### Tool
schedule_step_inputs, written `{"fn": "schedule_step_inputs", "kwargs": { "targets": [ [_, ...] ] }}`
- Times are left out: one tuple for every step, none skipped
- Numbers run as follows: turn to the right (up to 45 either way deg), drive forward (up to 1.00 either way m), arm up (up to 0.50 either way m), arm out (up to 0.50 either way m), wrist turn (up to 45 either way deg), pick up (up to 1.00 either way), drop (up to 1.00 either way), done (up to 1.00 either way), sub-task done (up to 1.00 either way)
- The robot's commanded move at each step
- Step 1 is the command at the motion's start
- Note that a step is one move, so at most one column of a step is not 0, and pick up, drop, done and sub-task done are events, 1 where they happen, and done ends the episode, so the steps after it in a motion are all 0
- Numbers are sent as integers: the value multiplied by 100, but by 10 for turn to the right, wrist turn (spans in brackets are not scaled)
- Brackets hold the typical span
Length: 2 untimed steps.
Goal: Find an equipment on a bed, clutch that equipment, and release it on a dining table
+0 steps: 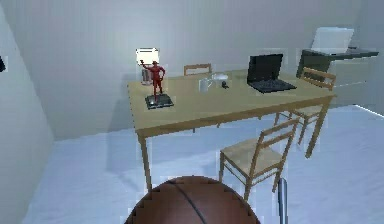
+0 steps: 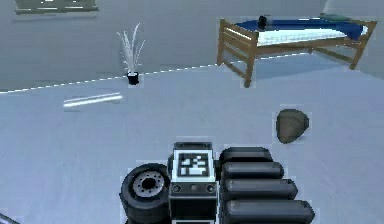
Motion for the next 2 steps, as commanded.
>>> {"fn": "schedule_step_inputs", "kwargs": {
  "targets": [
    [0,80,0,0,0,0,0,0,0],
    [450,0,0,0,0,0,0,0,0]
  ]
}}
